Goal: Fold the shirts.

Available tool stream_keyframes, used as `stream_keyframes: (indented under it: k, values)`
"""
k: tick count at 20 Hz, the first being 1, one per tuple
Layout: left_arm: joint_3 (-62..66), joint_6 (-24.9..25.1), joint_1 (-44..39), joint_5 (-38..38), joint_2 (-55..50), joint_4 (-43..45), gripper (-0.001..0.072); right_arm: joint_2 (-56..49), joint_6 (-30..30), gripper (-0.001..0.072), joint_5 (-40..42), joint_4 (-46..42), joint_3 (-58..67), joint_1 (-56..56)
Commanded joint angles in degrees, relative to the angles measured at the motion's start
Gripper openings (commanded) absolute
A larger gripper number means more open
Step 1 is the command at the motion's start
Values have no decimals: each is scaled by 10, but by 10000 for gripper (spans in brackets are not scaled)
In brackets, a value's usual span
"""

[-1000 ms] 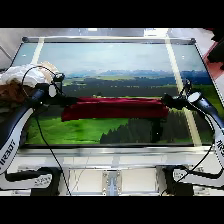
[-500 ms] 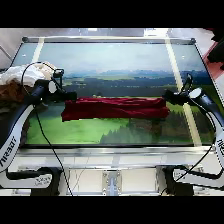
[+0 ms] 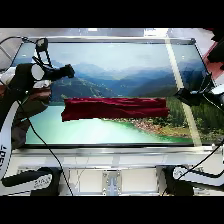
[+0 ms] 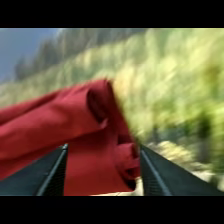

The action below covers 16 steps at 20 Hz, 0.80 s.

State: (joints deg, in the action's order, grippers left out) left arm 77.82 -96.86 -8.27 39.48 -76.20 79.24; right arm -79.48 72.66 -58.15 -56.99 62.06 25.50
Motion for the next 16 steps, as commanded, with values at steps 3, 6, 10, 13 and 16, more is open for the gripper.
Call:
stream_keyframes:
  k: [3, 6, 10, 13, 16]
  values:
    - [8, 181, -8, -140, 5, -164, 703, -106, -92, 566, -38, 94, -4, 37]
    - [8, 239, -19, -142, 5, -199, 703, -142, -114, 566, -38, 97, -4, 36]
    - [8, 250, -41, -143, 5, -198, 703, -154, -157, 565, -34, 148, -4, 36]
    - [8, 249, -54, -143, 5, -198, 703, -163, -157, 565, -32, 151, -3, 25]
    - [8, 249, -55, -142, 5, -199, 703, -181, -157, 544, -35, 153, -3, -5]
